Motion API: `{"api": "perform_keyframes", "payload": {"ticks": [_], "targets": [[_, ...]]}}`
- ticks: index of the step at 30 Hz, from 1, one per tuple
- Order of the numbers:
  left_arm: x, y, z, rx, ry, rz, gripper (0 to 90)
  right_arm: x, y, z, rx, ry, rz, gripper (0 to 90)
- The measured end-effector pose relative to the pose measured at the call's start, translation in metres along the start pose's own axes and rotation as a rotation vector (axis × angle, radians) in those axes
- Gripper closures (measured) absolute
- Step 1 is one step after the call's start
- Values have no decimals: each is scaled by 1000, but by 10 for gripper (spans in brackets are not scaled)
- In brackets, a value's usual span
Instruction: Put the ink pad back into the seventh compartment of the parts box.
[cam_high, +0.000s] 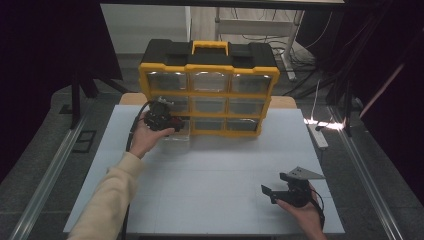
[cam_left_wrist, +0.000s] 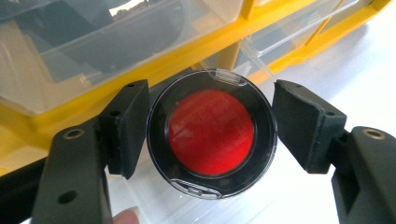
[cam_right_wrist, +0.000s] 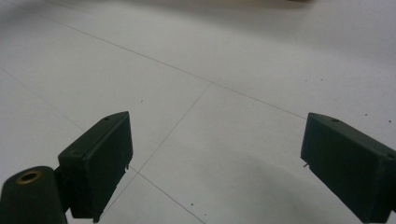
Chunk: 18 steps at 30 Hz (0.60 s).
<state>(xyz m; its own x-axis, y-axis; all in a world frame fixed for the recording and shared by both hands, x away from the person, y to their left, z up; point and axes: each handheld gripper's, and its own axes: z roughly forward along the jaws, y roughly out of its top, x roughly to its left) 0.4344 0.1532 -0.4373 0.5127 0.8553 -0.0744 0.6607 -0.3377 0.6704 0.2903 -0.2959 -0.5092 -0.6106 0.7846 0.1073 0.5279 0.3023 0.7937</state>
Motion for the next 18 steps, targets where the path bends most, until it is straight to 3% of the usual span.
{"api": "perform_keyframes", "payload": {"ticks": [2,4,5,7,13,15,18], "targets": [[1,-1,2,1,0,9,305,0,0,0,0,0,0,94],[0,-2,4,1,2,-14,305,0,0,0,0,0,1,94],[1,-2,4,3,1,1,305,0,0,0,-1,0,0,94],[0,-2,3,5,0,-12,304,0,0,0,0,0,1,94],[0,-1,1,-10,-2,1,301,0,0,0,0,1,1,94],[-1,-1,0,-27,-17,-21,197,0,0,0,-1,1,0,93],[-2,0,-6,-54,-36,-35,149,0,0,0,-1,1,0,93]]}}
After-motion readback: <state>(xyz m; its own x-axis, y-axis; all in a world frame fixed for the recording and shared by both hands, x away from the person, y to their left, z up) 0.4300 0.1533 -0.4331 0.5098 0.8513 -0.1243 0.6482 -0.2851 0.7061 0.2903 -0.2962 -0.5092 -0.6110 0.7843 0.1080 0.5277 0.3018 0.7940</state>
